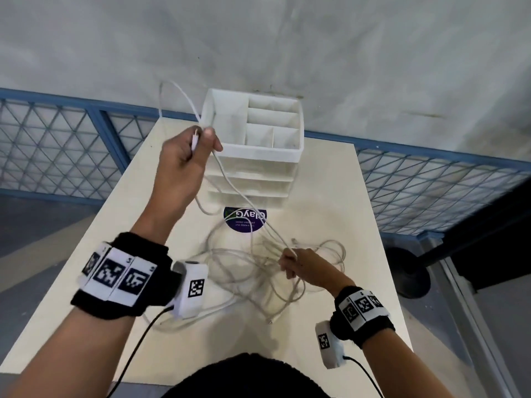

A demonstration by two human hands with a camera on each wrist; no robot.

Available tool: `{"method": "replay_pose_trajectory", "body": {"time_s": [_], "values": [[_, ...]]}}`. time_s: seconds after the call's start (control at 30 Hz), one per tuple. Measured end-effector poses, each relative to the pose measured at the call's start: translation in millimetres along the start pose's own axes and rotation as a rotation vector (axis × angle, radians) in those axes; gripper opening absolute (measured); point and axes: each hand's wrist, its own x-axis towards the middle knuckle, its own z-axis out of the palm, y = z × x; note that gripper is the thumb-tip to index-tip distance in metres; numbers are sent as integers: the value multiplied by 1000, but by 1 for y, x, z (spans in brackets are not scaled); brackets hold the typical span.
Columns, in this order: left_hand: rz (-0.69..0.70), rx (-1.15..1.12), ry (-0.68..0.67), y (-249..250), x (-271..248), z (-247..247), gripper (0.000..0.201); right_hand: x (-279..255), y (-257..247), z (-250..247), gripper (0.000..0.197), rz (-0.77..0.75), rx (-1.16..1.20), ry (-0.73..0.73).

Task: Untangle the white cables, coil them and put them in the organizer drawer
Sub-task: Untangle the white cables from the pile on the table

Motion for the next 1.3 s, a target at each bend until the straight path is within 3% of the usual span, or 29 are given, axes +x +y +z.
{"method": "replay_pose_trajectory", "body": {"time_s": [0.17,0.3,0.37,0.4,0.47,0.57,0.67,0.8,0.87,0.93,1.0,1.07,1.13,1.3], "values": [[23,99,0,-3,-4,-18,33,0,23,12,37,34,8,95],[-66,258,-80,-30,-17,-38,33,2,-10,-24,38,-18,224,453],[-158,288,-172,-42,-28,-50,33,-10,-25,-53,38,31,181,621],[-220,284,-227,-46,-37,-56,32,-19,-27,-67,38,69,110,616],[-328,301,-391,-59,-57,-66,30,-43,-19,-83,40,152,36,444],[-439,324,-733,-76,-93,-75,25,-83,5,-72,44,268,132,184],[-481,410,-994,-94,-128,-67,25,-111,31,-33,62,438,170,158],[-458,581,-1200,-116,-166,-40,43,-122,64,25,50,593,-14,102],[-476,625,-1208,-122,-175,-30,40,-120,69,47,40,599,-52,150],[-509,658,-1174,-122,-176,-23,41,-113,65,62,31,558,-97,301],[-519,653,-1132,-116,-172,-20,42,-102,52,73,17,441,-58,432],[-520,613,-1081,-107,-166,-21,42,-90,34,84,11,285,15,356],[-558,545,-1019,-100,-160,-22,39,-79,24,96,20,187,13,233],[-800,220,-879,-94,-142,-34,29,-55,13,103,12,189,-131,244]]}}
